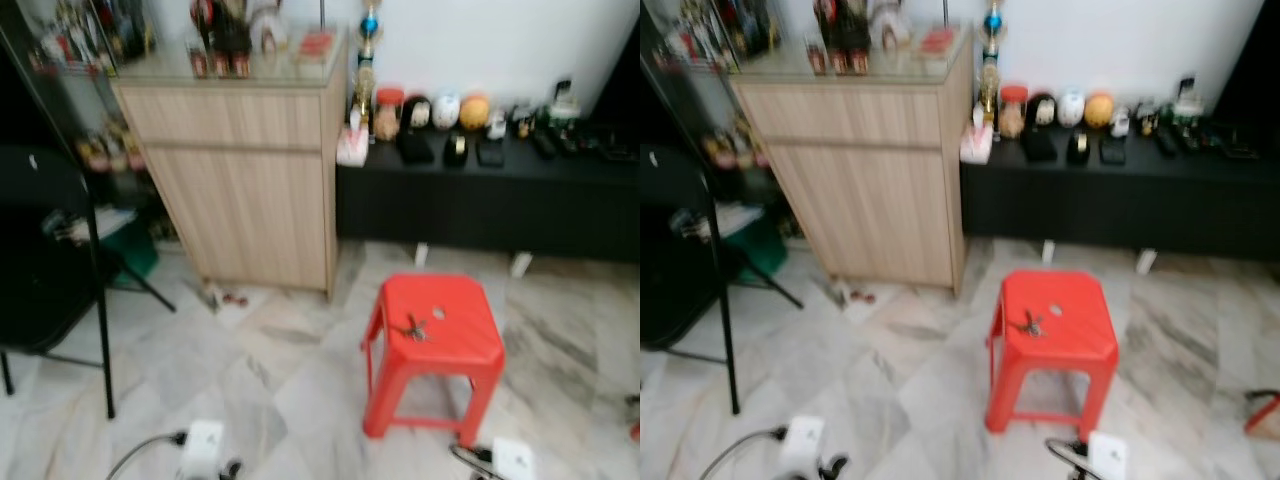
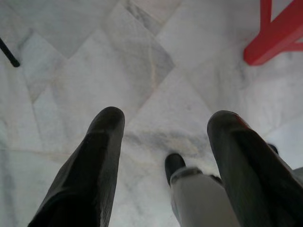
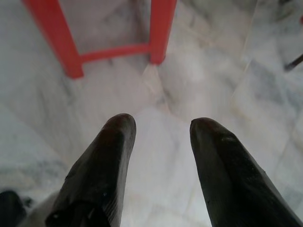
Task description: Hang keys on a hook
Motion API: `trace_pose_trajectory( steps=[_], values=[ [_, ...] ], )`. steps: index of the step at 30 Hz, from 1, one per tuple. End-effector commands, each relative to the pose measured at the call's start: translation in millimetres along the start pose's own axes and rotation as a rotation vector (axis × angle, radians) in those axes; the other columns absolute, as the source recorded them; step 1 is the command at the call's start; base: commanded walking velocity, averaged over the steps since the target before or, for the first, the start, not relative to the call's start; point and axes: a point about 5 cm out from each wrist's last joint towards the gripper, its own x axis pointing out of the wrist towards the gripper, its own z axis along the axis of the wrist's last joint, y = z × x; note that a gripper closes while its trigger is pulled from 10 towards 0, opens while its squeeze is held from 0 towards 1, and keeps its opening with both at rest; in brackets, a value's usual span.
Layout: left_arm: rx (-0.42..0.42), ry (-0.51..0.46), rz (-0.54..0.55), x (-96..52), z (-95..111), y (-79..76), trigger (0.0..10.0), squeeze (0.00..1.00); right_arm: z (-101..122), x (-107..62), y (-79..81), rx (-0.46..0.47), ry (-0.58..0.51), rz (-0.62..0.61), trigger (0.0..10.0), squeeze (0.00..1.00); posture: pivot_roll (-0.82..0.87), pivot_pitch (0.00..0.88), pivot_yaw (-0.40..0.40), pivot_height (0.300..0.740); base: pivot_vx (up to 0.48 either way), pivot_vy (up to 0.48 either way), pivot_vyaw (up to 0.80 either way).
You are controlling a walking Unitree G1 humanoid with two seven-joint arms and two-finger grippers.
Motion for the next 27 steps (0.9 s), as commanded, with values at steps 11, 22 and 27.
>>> trace_pose_trajectory(
  steps=[11,22,27],
  values=[
    [0.01,0.03,0.028,-2.7,-7.6,12.4,10.0,0.0,7.5,0.4,15.1,0.019,-0.021,0.016,10.0,0.0,0.02,0.0,-0.007,0.74,0.277,0.0,-0.15],
    [0.013,0.041,0.024,-3.5,-11.2,11.4,10.0,0.0,11.4,0.6,18.6,0.016,-0.04,0.028,10.0,0.0,0.02,0.0,-0.009,0.74,0.277,0.0,-0.26],
    [0.013,0.042,0.023,-3.7,-11.7,11.3,10.0,0.0,14.4,0.6,20.2,0.026,-0.058,0.037,10.0,0.0,0.02,0.0,-0.011,0.74,0.279,0.0,0.0]
  ],
)
